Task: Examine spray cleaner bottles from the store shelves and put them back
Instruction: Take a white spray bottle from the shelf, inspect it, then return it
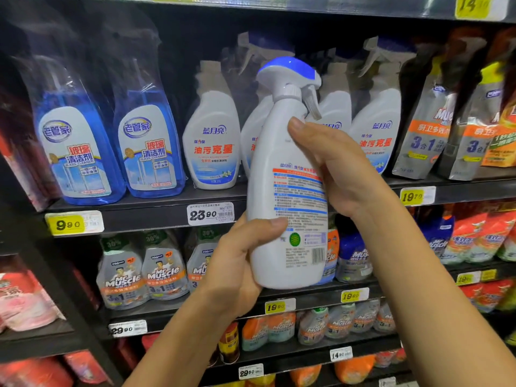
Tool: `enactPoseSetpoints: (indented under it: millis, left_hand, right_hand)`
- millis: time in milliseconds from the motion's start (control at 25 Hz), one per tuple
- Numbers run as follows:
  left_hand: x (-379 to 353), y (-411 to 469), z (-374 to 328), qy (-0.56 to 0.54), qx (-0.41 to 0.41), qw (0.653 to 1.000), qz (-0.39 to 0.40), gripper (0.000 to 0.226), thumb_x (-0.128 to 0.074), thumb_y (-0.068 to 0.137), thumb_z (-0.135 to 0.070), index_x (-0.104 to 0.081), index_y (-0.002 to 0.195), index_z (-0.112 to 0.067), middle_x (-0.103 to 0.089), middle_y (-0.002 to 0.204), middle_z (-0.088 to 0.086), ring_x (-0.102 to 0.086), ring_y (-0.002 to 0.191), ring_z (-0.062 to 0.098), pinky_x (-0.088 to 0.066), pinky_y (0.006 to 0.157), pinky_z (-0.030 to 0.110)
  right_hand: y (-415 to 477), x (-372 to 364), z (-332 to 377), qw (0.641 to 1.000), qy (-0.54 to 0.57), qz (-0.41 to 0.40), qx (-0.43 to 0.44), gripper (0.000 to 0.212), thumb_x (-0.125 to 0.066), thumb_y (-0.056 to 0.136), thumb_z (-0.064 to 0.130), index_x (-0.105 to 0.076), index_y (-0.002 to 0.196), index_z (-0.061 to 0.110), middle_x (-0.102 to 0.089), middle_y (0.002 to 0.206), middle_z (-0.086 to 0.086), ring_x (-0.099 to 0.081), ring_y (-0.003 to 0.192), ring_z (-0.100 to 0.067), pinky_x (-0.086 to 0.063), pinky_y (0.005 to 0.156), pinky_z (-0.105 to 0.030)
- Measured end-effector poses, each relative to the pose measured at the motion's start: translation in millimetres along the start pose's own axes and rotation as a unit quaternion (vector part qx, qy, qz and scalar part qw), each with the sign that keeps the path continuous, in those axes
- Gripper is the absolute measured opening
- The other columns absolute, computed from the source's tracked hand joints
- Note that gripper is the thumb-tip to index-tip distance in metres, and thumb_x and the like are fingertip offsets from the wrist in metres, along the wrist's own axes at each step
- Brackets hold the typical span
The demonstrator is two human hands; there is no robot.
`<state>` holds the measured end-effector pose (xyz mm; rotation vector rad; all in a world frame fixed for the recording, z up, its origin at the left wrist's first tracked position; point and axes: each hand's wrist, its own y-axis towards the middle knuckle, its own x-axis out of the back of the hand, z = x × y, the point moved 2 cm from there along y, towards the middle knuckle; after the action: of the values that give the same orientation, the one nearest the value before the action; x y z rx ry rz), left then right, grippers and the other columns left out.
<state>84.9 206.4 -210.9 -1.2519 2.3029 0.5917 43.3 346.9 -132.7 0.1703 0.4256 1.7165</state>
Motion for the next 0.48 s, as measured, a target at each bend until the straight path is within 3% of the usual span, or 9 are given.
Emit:
enactPoseSetpoints:
  millis: [200,320,480]
  left_hand:
    - [0.3,-3.1,4.3,-0.065,-0.007,0.998,0.011,0.031,-0.057,0.058,-0.013,-0.08,0.078,-0.019,-0.076,0.091,0.009,-0.073,0.083,0.026,-0.06,0.066,0.041]
    - [1.7,-6.1,5.0,-0.092,-0.023,0.995,-0.008,0.029,-0.061,0.052,-0.023,-0.08,0.075,-0.018,-0.076,0.087,0.009,-0.074,0.077,0.025,-0.059,0.06,0.037]
    - [3.1,-5.2,4.1,-0.104,-0.016,0.994,-0.025,0.029,-0.063,0.056,-0.029,-0.08,0.077,-0.017,-0.076,0.091,0.01,-0.074,0.078,0.026,-0.059,0.059,0.038]
  right_hand:
    - [-1.7,-2.6,2.1,0.999,-0.004,0.04,-0.005,0.021,-0.063,0.089,0.025,-0.063,0.103,0.009,-0.074,0.085,-0.007,-0.072,0.076,-0.021,-0.057,0.065,-0.031]
    - [-3.2,-5.8,1.3,0.998,-0.037,0.047,-0.009,0.027,-0.063,0.088,0.025,-0.061,0.108,0.006,-0.073,0.086,-0.008,-0.071,0.076,-0.023,-0.058,0.066,-0.032]
    - [-0.6,-9.1,-6.3,0.999,-0.02,0.017,-0.026,0.016,-0.063,0.089,0.021,-0.064,0.098,0.007,-0.073,0.08,-0.009,-0.071,0.07,-0.023,-0.057,0.063,-0.031]
